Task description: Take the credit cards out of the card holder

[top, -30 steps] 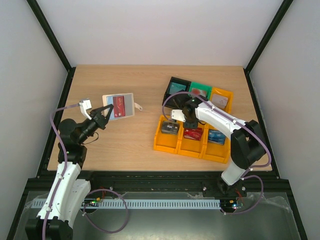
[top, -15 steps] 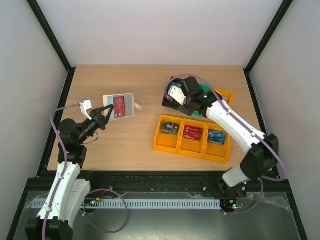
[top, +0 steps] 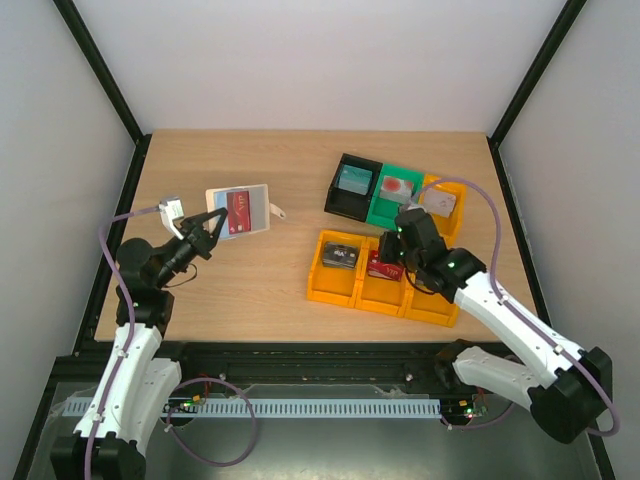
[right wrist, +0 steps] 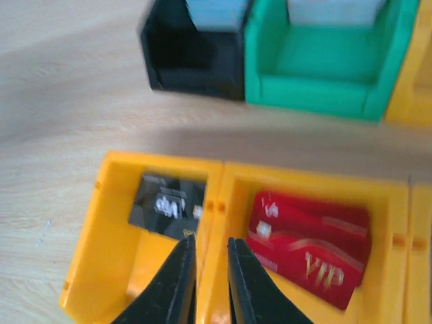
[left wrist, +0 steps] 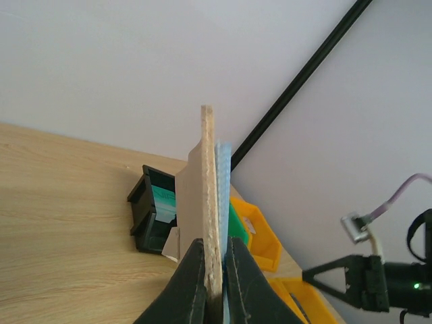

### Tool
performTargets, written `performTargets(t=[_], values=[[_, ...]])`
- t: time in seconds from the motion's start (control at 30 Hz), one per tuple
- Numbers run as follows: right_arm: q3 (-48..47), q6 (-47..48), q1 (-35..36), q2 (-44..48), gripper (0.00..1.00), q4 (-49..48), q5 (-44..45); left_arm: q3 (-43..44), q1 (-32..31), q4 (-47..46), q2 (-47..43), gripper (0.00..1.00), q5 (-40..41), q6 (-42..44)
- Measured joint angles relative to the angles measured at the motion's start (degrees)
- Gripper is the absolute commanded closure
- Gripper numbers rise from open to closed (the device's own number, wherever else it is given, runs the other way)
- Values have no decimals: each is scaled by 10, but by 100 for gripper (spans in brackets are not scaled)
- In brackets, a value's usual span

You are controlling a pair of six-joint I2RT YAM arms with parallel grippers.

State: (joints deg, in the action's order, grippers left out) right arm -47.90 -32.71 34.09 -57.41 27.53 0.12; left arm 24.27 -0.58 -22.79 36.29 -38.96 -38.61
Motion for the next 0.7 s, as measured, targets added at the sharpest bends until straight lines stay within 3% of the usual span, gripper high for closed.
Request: performTargets(t=[0.23,0.5,0.7], values=[[31,-106,0,-93,97,78,-58,-2,0,0,-5,98,0,0],[31,-117,0,-152,98,106,-74,-4,0,1,-10,98,0,1],[25,-107,0,-197,97,118,-19,-7,0,2,-14,98,1,3]])
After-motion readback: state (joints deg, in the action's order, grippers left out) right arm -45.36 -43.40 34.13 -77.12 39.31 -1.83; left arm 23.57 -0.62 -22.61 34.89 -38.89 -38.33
